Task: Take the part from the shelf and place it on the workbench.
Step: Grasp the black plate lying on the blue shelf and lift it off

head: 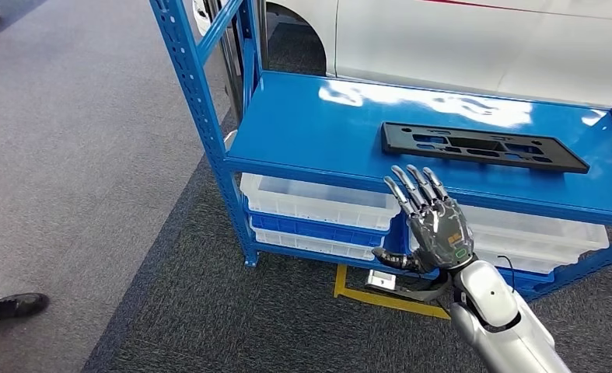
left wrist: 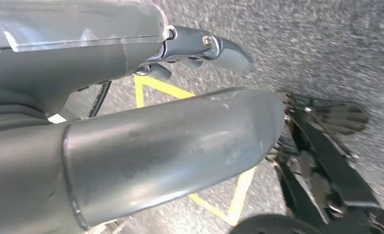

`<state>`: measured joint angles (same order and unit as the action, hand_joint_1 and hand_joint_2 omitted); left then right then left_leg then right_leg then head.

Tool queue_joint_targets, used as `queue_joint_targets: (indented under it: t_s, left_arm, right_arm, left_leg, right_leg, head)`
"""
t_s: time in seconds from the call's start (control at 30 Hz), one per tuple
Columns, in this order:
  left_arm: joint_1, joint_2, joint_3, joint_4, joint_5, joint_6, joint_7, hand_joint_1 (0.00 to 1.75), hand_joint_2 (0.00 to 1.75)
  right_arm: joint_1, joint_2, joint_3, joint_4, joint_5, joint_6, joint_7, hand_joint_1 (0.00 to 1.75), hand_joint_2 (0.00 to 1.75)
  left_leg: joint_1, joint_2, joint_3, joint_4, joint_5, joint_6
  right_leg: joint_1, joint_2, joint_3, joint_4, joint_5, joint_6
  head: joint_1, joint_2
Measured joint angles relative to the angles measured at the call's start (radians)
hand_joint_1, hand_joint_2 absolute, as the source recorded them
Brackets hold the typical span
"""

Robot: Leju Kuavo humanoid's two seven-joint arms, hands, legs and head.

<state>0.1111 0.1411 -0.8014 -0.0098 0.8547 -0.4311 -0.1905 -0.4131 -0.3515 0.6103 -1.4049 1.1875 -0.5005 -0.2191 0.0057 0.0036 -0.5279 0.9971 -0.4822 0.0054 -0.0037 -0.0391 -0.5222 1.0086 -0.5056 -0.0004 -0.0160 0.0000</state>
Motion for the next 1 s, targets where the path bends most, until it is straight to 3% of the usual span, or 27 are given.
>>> queue_joint_targets:
  t_s: [0.13,0.27,0.4,0.6,1.0]
  left_arm:
    - [0.000,-0.018,0.008,0.000,0.040,0.046,0.015,0.00,0.00]
    - [0.006,-0.119,0.050,0.000,0.099,0.165,0.014,0.00,0.00]
    - [0.011,-0.180,0.074,0.000,0.108,0.172,0.014,0.00,0.00]
    - [0.011,-0.187,0.089,0.000,0.106,0.150,0.014,0.00,0.00]
    - [0.009,-0.187,0.095,0.000,0.105,0.146,0.015,0.00,0.00]
  right_arm:
    - [-0.011,0.000,0.021,0.007,-0.039,-0.027,0.019,0.00,0.00]
    - [0.074,-0.102,-0.050,-0.009,-0.145,-0.123,-0.046,0.00,0.00]
    - [0.157,-0.159,-0.161,-0.040,-0.156,-0.104,-0.101,0.00,0.00]
    - [0.184,-0.166,-0.221,-0.070,-0.131,-0.081,-0.104,0.00,0.00]
    - [0.185,-0.177,-0.238,-0.083,-0.131,-0.081,-0.084,0.00,0.00]
  left_leg:
    - [-0.001,-0.001,0.001,0.000,0.000,0.000]
    - [-0.006,-0.008,0.000,0.001,-0.002,0.003]
    - [-0.006,-0.004,-0.001,0.003,-0.005,0.008]
    - [-0.006,-0.003,0.000,0.005,-0.006,0.010]
    - [-0.005,-0.004,0.000,0.005,-0.006,0.009]
  right_leg:
    - [-0.003,-0.001,0.000,-0.001,0.000,0.000]
    - [-0.009,-0.007,0.002,-0.002,-0.002,0.004]
    - [-0.010,-0.002,0.002,-0.003,-0.002,0.006]
    - [-0.009,-0.001,0.002,-0.003,-0.002,0.006]
    - [-0.008,-0.001,0.002,-0.002,-0.002,0.006]
  head:
    - [0.000,0.000]
    - [0.000,0.000]
    - [0.000,0.000]
    - [0.000,0.000]
    - [0.000,0.000]
